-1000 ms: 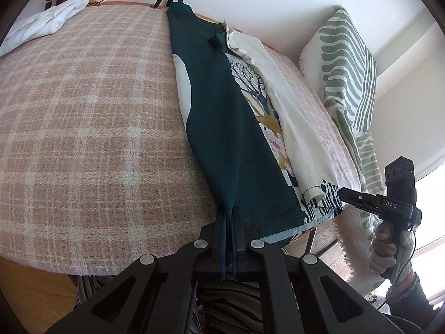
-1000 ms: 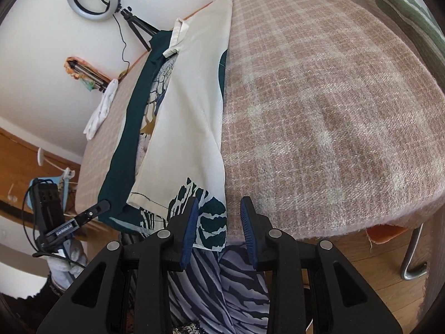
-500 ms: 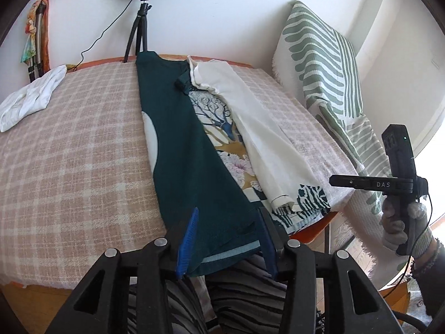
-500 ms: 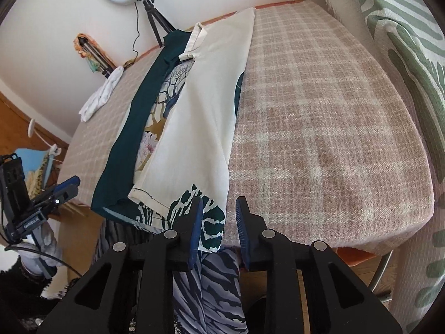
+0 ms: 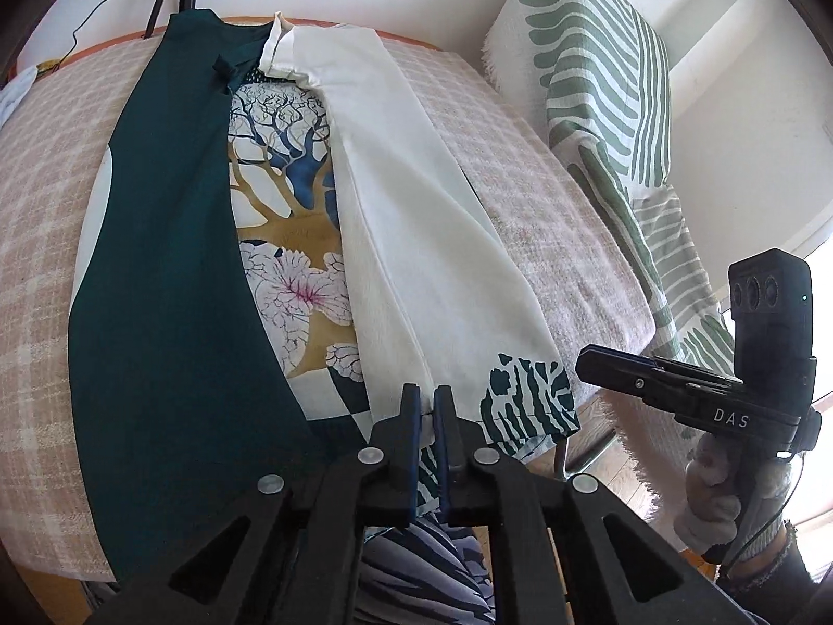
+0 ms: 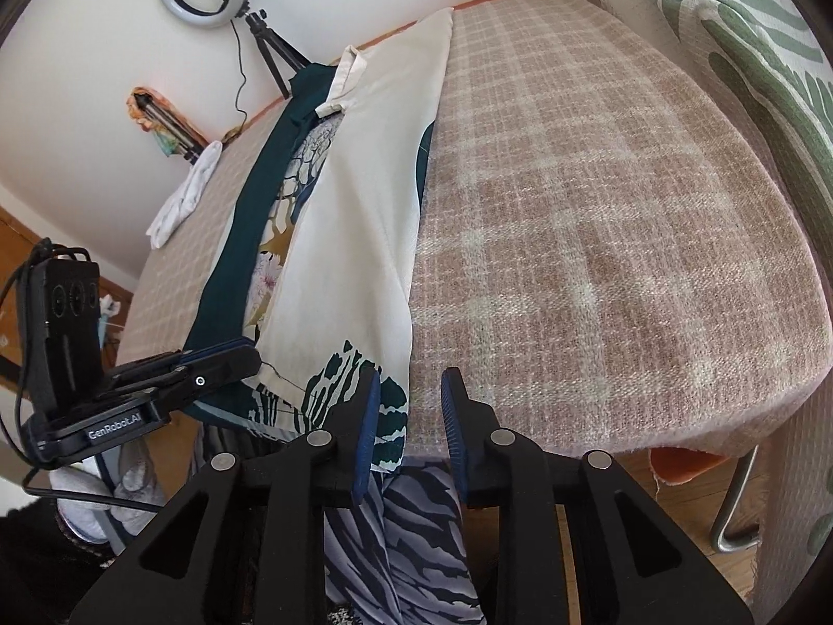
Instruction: Fold small clothes
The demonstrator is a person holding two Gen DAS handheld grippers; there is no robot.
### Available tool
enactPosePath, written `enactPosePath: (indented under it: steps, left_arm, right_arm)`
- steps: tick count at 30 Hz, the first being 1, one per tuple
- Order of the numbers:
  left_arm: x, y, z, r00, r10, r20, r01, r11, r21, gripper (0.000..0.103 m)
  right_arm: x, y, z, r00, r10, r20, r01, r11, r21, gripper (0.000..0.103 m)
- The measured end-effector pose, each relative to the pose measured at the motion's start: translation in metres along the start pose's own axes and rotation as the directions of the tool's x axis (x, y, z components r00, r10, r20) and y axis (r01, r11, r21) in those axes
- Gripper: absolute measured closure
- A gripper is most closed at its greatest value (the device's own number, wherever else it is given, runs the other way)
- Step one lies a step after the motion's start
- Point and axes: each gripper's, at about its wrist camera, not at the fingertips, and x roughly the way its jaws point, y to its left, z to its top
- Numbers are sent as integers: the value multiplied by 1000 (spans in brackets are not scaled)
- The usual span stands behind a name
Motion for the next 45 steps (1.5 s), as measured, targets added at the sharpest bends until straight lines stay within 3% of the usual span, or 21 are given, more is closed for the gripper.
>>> enactPosePath:
  steps: [8,12,14,15,20,21,23,26,30,32,35,39,43,45]
  left_arm:
    - [-14,29,-10,999,24,30,-22,997,-74,103]
    - [-13,29,-12,1000,15,25,-13,998,-67,103]
    - [-11,27,-13,1000,11,19,-10,998,-60,103]
    - [-11,28,-13,1000,1,15,0,998,-67,103]
    - [-9,18,-17,1000,-1,14,2,1000,-27,103]
    - [-11,17,-19,1000,-5,12,5,1000,-18,99]
    - [-19,15,-24,1000,-24,3,24,1000,-3,70]
    - [-50,21,-37,999,4,54,-6,1000,25,64]
    - [-89,52,-54,987,120,107,-119,993,-12,57]
    - [-99,72,-60,984,144,101,-138,988,-71,54]
    - [-97,102,-64,991,117,63,-105,980,-166,46]
    - [-86,129,-63,997,-44,60,62,938,-342,46]
    - [-83,126,-58,996,-53,65,71,941,-330,51]
    - [-77,121,-57,997,-52,50,65,944,-322,60]
  right_arm:
    - [25,-18,42,994,105,-4,-104,988,113,81]
    - [44,-14,56,993,117,-32,-112,986,125,81]
    - [50,-6,57,994,105,-41,-100,990,94,83]
    - [52,-2,57,994,95,-51,-91,993,77,99]
    - [45,-2,65,997,-35,-66,36,999,17,102]
    - [42,-5,66,998,-24,-61,26,999,26,102]
    - [33,-9,66,998,6,-55,-4,999,39,102]
    - [20,-8,58,998,0,-55,2,1000,23,100]
    - [7,-10,34,997,58,-59,-55,998,44,74]
    - [6,-8,22,994,79,-75,-76,996,46,74]
    - [9,-8,8,988,114,-102,-109,992,57,74]
    - [14,-10,3,985,130,-114,-122,990,72,74]
    - [22,-8,-1,972,189,-142,-177,980,93,75]
    - [25,-5,-2,970,190,-151,-179,980,82,79]
